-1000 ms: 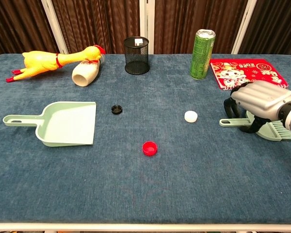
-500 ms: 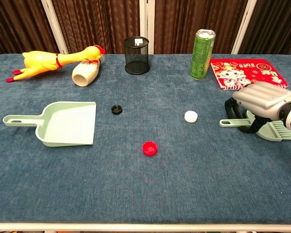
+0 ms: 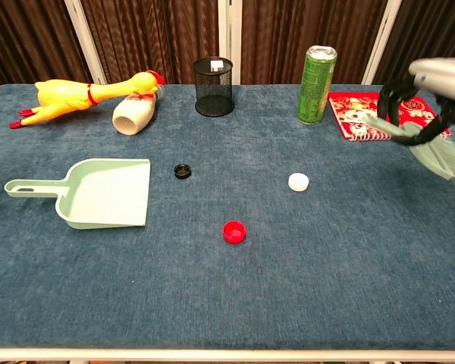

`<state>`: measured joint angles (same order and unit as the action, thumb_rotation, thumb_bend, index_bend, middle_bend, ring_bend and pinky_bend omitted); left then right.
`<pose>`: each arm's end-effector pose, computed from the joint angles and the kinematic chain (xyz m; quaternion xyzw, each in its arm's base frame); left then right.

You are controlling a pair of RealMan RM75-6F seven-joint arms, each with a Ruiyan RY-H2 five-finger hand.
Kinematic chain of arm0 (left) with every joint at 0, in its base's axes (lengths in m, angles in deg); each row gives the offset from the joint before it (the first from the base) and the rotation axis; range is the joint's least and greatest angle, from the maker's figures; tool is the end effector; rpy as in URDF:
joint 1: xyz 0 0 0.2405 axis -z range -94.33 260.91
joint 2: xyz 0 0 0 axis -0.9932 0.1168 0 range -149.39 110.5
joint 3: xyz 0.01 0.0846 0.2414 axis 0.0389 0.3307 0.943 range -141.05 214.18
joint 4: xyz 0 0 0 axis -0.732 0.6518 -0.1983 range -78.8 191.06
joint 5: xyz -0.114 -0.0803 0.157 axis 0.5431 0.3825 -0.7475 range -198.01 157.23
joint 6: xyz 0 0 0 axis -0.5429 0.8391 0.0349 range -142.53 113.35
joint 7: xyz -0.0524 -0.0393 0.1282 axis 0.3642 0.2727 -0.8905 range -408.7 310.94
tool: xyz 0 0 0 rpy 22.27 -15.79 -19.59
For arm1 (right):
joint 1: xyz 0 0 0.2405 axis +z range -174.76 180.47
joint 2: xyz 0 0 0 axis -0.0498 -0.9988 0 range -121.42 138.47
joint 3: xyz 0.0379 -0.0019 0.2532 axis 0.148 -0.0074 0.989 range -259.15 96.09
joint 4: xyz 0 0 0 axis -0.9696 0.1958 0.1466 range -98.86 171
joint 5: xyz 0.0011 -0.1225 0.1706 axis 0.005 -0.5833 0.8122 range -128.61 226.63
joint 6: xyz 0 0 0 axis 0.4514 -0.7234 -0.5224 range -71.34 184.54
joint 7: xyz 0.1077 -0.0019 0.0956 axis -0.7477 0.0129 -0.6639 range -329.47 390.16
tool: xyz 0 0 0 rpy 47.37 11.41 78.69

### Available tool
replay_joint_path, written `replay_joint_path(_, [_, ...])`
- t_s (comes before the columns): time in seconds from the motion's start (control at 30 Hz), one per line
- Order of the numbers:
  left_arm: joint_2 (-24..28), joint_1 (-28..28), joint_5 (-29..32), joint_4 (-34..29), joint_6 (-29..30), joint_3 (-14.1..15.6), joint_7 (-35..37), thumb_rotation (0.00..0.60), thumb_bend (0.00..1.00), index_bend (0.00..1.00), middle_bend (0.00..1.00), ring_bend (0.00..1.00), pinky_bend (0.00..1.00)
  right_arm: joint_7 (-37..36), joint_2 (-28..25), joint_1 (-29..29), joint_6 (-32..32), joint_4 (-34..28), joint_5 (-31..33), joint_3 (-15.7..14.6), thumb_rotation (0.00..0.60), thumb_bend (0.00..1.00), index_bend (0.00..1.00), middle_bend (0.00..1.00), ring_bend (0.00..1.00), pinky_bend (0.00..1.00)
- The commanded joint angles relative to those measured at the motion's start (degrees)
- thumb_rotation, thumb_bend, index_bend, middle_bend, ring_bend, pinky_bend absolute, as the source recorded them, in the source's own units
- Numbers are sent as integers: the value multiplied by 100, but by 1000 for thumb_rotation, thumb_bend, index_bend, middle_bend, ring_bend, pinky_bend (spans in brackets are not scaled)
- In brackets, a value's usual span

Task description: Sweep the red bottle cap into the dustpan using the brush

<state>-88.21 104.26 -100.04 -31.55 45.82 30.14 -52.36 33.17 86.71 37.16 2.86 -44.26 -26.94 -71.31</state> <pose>-0.2868 0.2744 0.0991 -0.6938 -0.4095 -0.3218 0.4974 -0.2227 -0.3477 0.0525 0.7190 -0.3875 0.3679 0.4444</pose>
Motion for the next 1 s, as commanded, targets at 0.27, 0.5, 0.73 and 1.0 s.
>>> replay_joint_path(0.27, [-730,784,1556,-51,-972,-208,-1146,600,116,343,342,268,251,-1038,-828,-29,-167,-450,-220,217,600,560,662,622,296,243])
replay_joint_path(0.5, [-952,930,2183,-334,-828,-88,-1872,600,120,356,362,275,256,-1249,-840,-12,-161,-330,-207,183,600,560,663,622,296,238])
replay_joint_path(0.73, [-1319,1060,2610,-172,-647,1,-2273,600,153,379,382,306,264,-1431,-760,-8,-167,-230,-238,102,600,560,664,622,296,229])
replay_joint_path(1.0, [-1488,1125,2768,-42,-551,28,-2295,600,253,438,438,348,278,-1448,-772,-14,-193,-203,-238,49,600,560,665,622,296,224])
